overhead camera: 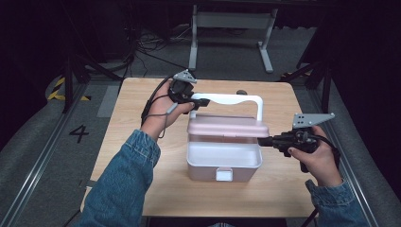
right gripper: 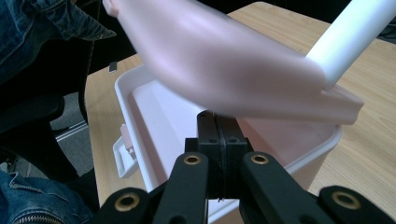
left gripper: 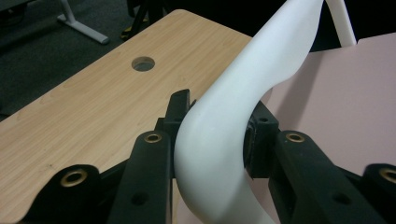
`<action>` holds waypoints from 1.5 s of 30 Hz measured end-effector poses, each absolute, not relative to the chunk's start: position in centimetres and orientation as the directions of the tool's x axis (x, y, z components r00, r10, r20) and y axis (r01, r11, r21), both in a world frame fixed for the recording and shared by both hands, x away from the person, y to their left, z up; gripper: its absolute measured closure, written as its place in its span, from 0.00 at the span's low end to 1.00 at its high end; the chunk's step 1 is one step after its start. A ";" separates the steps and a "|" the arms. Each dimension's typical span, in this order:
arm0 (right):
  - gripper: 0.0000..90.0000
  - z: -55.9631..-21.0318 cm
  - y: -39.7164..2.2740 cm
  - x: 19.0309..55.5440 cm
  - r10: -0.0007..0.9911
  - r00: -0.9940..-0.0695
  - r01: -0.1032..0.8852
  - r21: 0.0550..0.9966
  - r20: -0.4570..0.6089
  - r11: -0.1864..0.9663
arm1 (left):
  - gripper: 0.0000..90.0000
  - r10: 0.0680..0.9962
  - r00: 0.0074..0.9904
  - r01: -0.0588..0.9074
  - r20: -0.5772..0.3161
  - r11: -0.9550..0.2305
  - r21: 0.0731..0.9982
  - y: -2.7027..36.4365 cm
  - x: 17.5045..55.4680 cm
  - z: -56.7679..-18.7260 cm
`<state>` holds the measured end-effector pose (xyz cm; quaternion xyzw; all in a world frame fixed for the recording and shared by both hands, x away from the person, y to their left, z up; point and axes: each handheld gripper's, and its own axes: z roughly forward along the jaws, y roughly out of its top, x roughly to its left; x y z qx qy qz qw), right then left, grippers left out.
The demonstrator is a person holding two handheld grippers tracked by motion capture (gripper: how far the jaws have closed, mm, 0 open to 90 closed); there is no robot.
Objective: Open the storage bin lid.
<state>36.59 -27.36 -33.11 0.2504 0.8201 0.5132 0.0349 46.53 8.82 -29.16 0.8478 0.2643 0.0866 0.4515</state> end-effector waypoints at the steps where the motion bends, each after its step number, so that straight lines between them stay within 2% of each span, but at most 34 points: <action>1: 1.00 -33.1 -27.4 36.6 0.447 -0.872 0.375 0.860 0.201 0.345 | 0.76 0.521 0.849 0.366 -0.088 -0.459 0.809 8.9 46.5 -29.2; 7: 1.00 -33.1 -27.5 36.6 0.440 -0.871 0.383 0.863 0.218 0.331 | 0.69 0.521 0.849 0.366 -0.092 -0.453 0.813 9.0 46.1 -29.1; 9: 1.00 -33.1 -27.4 36.6 0.440 -0.871 0.384 0.862 0.219 0.332 | 0.61 0.524 0.847 0.364 -0.087 -0.452 0.815 9.0 46.0 -29.1; 12: 1.00 -33.1 -27.4 36.6 0.439 -0.871 0.384 0.862 0.219 0.332 | 0.43 0.531 0.846 0.342 -0.046 -0.474 0.812 9.1 45.7 -29.2; 16: 1.00 -33.0 -27.4 36.6 0.433 -0.874 0.380 0.864 0.220 0.329 | 0.34 0.534 0.845 0.322 -0.034 -0.457 0.829 9.7 45.1 -28.8; 28: 1.00 -32.6 -27.3 36.8 0.433 -0.876 0.366 0.877 0.212 0.312 | 0.33 0.551 0.834 0.282 -0.001 -0.425 0.860 12.7 42.1 -26.6; 36: 1.00 -32.2 -27.3 37.1 0.428 -0.879 0.352 0.890 0.210 0.288 | 0.33 0.591 0.807 0.325 -0.002 -0.440 0.837 15.0 40.8 -27.9; 45: 1.00 -31.8 -27.0 37.6 0.421 -0.881 0.346 0.901 0.217 0.261 | 0.34 0.579 0.816 0.322 0.008 -0.466 0.824 15.6 38.7 -29.3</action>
